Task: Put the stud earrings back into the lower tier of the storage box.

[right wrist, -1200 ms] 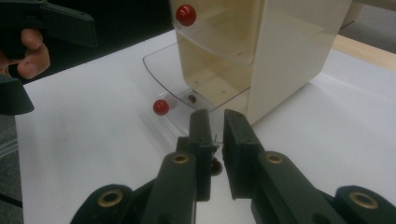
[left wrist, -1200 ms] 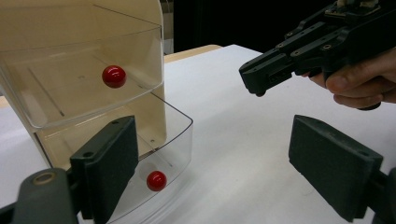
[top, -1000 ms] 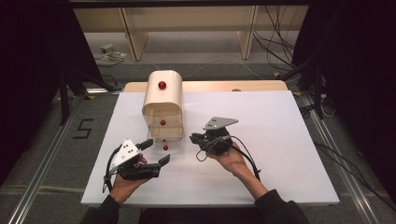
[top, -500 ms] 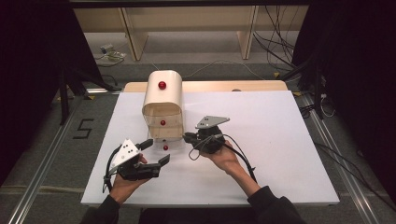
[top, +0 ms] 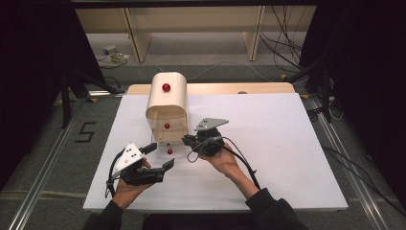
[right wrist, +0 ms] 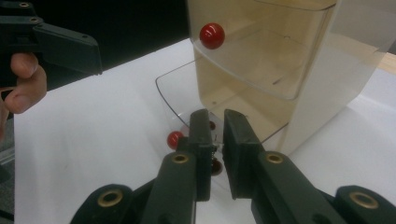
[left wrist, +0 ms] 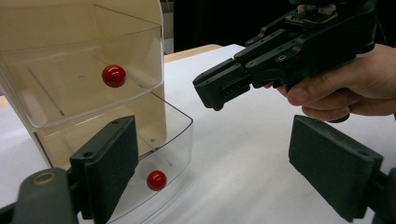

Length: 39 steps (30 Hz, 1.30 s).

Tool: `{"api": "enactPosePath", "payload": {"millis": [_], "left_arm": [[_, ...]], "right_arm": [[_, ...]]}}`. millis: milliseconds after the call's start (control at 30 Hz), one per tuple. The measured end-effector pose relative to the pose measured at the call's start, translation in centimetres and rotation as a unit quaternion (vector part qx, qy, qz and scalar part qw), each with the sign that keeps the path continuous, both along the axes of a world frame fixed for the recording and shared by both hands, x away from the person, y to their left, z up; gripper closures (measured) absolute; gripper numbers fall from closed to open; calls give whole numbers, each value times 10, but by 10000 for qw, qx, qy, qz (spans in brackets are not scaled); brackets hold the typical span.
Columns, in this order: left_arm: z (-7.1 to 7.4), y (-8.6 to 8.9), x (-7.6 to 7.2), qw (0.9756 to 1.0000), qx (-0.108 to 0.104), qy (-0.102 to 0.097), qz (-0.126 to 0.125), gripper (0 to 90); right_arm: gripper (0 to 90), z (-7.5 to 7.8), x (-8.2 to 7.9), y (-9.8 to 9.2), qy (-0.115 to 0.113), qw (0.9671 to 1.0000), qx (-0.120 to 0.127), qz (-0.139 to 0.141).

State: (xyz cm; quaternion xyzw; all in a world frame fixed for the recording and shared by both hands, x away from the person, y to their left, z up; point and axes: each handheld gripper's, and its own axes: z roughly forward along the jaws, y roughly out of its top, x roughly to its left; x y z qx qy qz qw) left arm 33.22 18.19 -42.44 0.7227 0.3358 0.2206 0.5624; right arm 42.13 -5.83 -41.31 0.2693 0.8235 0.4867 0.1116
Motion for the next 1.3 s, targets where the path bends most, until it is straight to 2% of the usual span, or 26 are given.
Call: {"api": "enactPosePath", "payload": {"millis": [733, 1300], "left_arm": [[0, 0, 0, 10000, -15, -16, 5, 156], [0, 1, 0, 10000, 2, -23, 3, 156]], "right_arm": [[821, 0, 13, 21, -13, 10000, -78, -14], [819, -6, 20, 29, 103, 9998, -159, -37]]}}
